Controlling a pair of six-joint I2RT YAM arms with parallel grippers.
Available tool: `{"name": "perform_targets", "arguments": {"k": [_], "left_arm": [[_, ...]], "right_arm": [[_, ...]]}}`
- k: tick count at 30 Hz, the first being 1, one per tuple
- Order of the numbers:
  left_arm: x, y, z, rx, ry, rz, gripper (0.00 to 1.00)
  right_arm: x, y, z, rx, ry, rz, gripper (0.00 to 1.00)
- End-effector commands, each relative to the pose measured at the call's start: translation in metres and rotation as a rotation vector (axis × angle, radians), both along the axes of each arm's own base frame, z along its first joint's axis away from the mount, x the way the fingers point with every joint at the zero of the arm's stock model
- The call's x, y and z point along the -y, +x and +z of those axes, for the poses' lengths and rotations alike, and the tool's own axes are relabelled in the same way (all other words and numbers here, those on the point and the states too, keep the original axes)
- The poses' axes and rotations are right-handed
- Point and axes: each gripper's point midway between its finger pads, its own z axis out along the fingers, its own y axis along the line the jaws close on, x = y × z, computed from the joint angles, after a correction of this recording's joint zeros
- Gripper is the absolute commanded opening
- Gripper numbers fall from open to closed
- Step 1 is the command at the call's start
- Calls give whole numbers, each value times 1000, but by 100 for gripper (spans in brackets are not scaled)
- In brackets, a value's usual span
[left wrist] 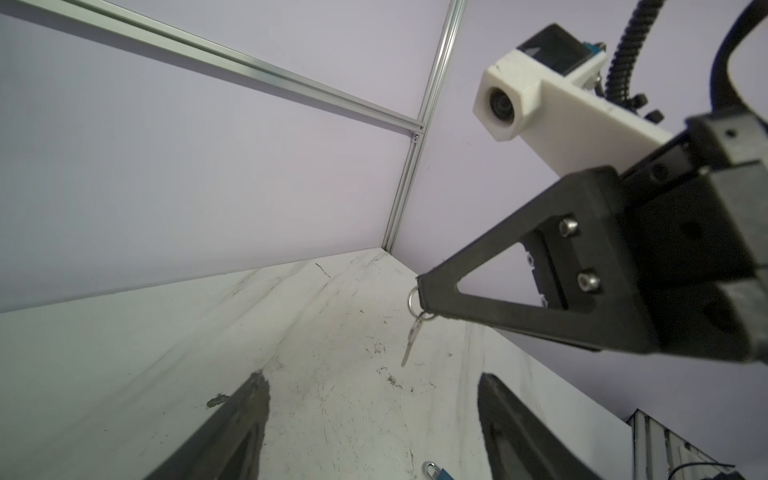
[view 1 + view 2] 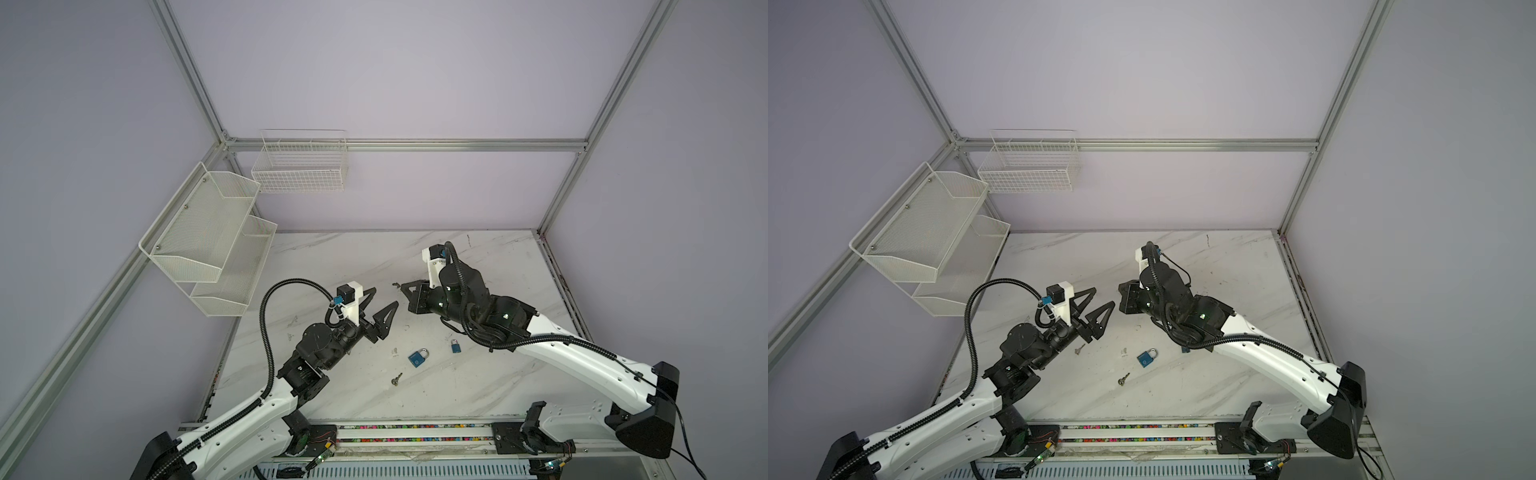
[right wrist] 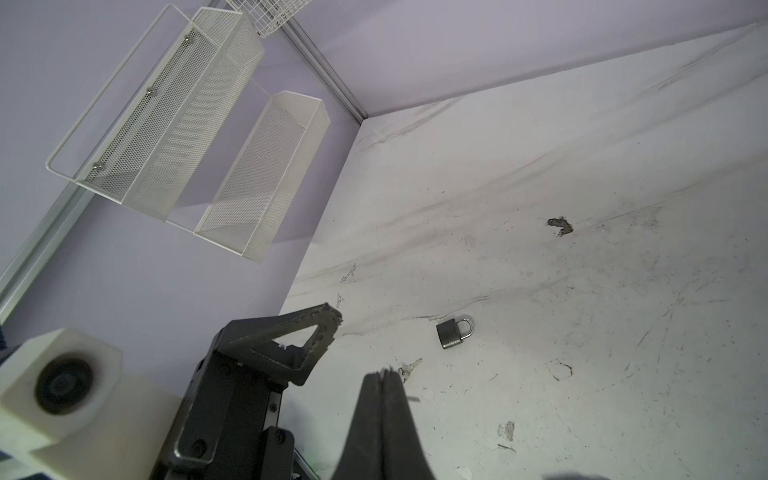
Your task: Unlock with the key
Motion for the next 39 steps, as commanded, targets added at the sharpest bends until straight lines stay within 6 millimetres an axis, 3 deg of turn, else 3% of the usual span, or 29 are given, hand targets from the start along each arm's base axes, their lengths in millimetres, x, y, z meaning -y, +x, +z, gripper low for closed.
{"name": "perform_targets", "arguments": {"k": [1, 8, 14, 26, 32, 39], "left_arm": [[12, -9, 16, 192, 67, -61, 76], [31, 0, 22, 232, 108, -104, 63], [34, -1, 29, 250, 69, -124, 46], [42, -6, 29, 261, 57, -175, 23], [42, -5, 31, 262, 51, -172, 17], [37, -6, 38, 279, 37, -151, 19]], "right_arm": [[0, -8, -3, -44, -35, 43, 0], [-4, -13, 3, -49, -24, 79, 0], [1, -15, 7, -41, -12, 68, 0], [7, -15, 16, -22, 9, 53, 0], [9, -16, 11, -29, 10, 51, 0], [9, -16, 10, -32, 6, 51, 0]]}}
